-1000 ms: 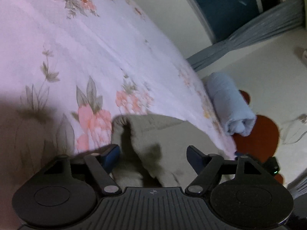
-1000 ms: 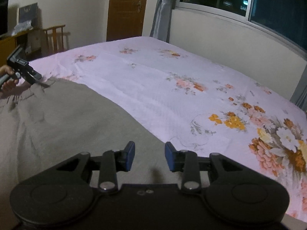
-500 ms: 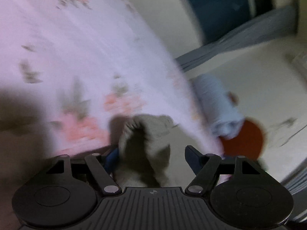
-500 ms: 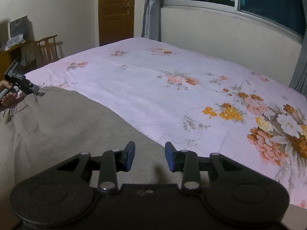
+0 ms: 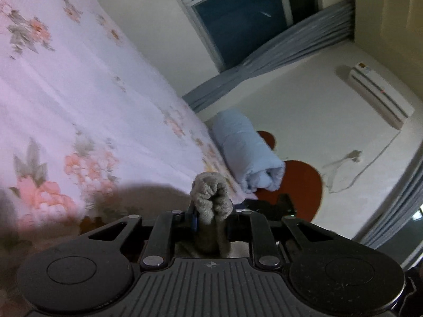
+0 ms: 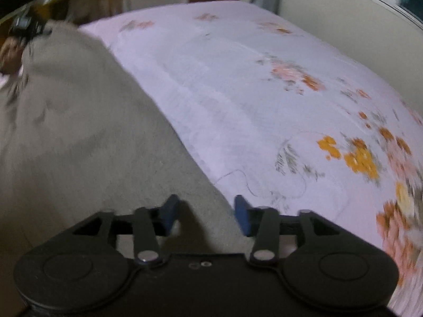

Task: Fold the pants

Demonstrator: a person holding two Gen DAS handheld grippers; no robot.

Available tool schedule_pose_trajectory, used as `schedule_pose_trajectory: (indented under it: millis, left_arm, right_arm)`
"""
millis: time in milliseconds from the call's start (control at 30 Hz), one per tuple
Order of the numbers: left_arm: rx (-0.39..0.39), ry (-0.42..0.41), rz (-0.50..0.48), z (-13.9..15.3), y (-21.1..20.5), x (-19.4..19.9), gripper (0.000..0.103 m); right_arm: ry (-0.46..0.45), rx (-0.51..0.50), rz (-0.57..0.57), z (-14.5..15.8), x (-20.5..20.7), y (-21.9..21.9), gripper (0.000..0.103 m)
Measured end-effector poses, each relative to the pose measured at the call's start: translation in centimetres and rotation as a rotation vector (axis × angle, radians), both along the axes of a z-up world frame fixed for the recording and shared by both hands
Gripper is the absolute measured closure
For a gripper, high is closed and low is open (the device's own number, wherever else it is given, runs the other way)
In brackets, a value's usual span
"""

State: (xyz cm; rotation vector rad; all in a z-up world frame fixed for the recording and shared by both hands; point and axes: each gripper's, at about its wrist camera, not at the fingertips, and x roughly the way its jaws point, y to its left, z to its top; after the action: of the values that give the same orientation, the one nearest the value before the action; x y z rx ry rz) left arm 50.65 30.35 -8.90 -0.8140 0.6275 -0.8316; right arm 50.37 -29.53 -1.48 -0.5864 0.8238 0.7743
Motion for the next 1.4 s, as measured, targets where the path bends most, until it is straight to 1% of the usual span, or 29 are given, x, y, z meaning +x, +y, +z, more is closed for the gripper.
schedule_pose_trajectory:
  millis: [33, 67, 100, 133, 167, 233, 300, 367, 400, 467, 600, 667, 700, 767, 800, 867, 933, 967, 1000, 1033, 1067, 1100, 1133, 1167, 1200, 1233, 1267, 1400]
  left_arm:
    - [0.010, 0.004, 0.006, 0.0, 0.3, 0.0, 0.085]
    - [0.023, 0.009, 0.018, 0.3, 0.5, -0.3, 0.085]
    - [0.036, 0.012, 0.026, 0.4, 0.5, -0.3, 0.085]
    - [0.049, 0.014, 0.031, 0.6, 0.4, -0.2, 0.085]
    - [0.064, 0.016, 0.040, 0.8, 0.5, -0.3, 0.085]
    - [0.103, 0.027, 0.072, 0.9, 0.1, -0.4, 0.085]
    - [0.122, 0.017, 0.081, 1.1, -0.5, -0.8, 0.085]
    - [0.134, -0.019, 0.080, 2.0, -0.8, -2.0, 0.085]
    - [0.162, -0.045, 0.079, 2.9, -1.0, -2.8, 0.085]
    - [0.203, -0.083, 0.076, 4.3, -1.0, -4.4, 0.085]
    - [0.243, -0.124, 0.072, 6.2, -0.1, -8.6, 0.085]
    - [0.247, -0.109, 0.099, 6.2, 1.2, -11.6, 0.085]
    - [0.245, -0.079, 0.131, 5.7, 2.1, -13.4, 0.084]
    - [0.216, -0.001, 0.215, 4.2, 4.2, -17.2, 0.084]
    - [0.179, 0.071, 0.274, 3.2, 5.1, -19.5, 0.084]
    - [0.155, 0.195, 0.344, 2.0, 5.1, -23.6, 0.084]
    - [0.124, 0.203, 0.372, 1.4, 3.8, -27.7, 0.084]
    - [0.113, 0.235, 0.398, 1.2, 3.2, -29.2, 0.084]
    - [0.079, 0.259, 0.427, 0.9, 2.5, -31.0, 0.084]
    - [0.071, 0.272, 0.462, 0.8, 1.9, -32.3, 0.084]
    - [0.087, 0.295, 0.504, 0.8, 1.4, -33.3, 0.083]
    - [0.080, 0.310, 0.539, 0.8, 0.8, -34.2, 0.083]
    - [0.065, 0.331, 0.563, 0.8, 0.4, -34.7, 0.081]
    - [0.060, 0.333, 0.575, 1.0, -0.2, -35.0, 0.079]
    - [0.078, 0.324, 0.593, 1.4, -0.8, -35.0, 0.072]
    - [0.095, 0.344, 0.608, 1.6, -1.4, -34.6, 0.067]
    - [0.092, 0.372, 0.610, 1.5, -1.7, -34.1, 0.062]
    - [0.092, 0.397, 0.611, 1.8, -3.2, -31.7, 0.062]
  right_arm:
    - [0.005, -0.002, 0.016, -0.1, 0.2, 0.1, 0.043]
    - [0.048, 0.001, 0.023, -0.3, 0.6, 0.2, 0.062]
    - [0.120, 0.011, 0.019, -0.6, 1.1, 0.1, 0.078]
    - [0.138, 0.011, 0.014, -0.8, 1.1, 0.1, 0.095]
    - [0.122, 0.006, 0.013, -0.9, 0.8, 0.1, 0.103]
    - [0.116, 0.031, -0.007, -0.5, 0.1, -0.2, 0.103]
    - [0.069, 0.049, -0.019, 0.4, -1.5, -0.5, 0.103]
    - [0.017, 0.065, -0.035, 2.2, -3.8, -0.8, 0.103]
    - [-0.003, 0.062, -0.035, 3.1, -5.1, -0.8, 0.103]
    - [-0.041, 0.053, -0.030, 5.2, -7.9, -0.9, 0.103]
    - [-0.107, 0.017, -0.005, 9.7, -15.4, -0.9, 0.103]
    - [-0.126, -0.011, 0.003, 11.0, -20.0, -0.8, 0.103]
    - [-0.130, -0.024, 0.008, 11.1, -21.4, -0.5, 0.103]
    - [-0.135, -0.073, 0.027, 9.9, -26.1, 0.0, 0.103]
    - [-0.133, -0.084, 0.032, 9.2, -27.9, 0.3, 0.103]
    - [-0.105, -0.096, 0.024, 6.1, -31.3, 0.8, 0.103]
    - [-0.089, -0.105, 0.003, 3.2, -33.1, 1.1, 0.103]
    - [-0.090, -0.109, -0.011, 2.0, -33.6, 1.3, 0.103]
    - [-0.088, -0.104, -0.029, 1.2, -34.1, 1.4, 0.103]
    - [-0.089, -0.103, -0.045, 0.4, -34.3, 1.5, 0.103]
    - [-0.102, -0.103, -0.062, -0.1, -34.4, 1.6, 0.103]
    - [-0.106, -0.098, -0.073, -0.4, -34.3, 1.7, 0.103]
    - [-0.106, -0.096, -0.081, -0.5, -34.3, 1.7, 0.103]
    - [-0.111, -0.099, -0.084, -0.6, -34.3, 1.8, 0.103]
    - [-0.118, -0.103, -0.082, -0.6, -34.6, 1.7, 0.103]
    - [-0.120, -0.102, -0.083, -0.6, -34.7, 1.8, 0.103]
    - [-0.117, -0.096, -0.087, -0.4, -34.8, 1.9, 0.103]
    - [-0.109, -0.057, -0.106, -0.7, -35.3, 1.1, 0.103]
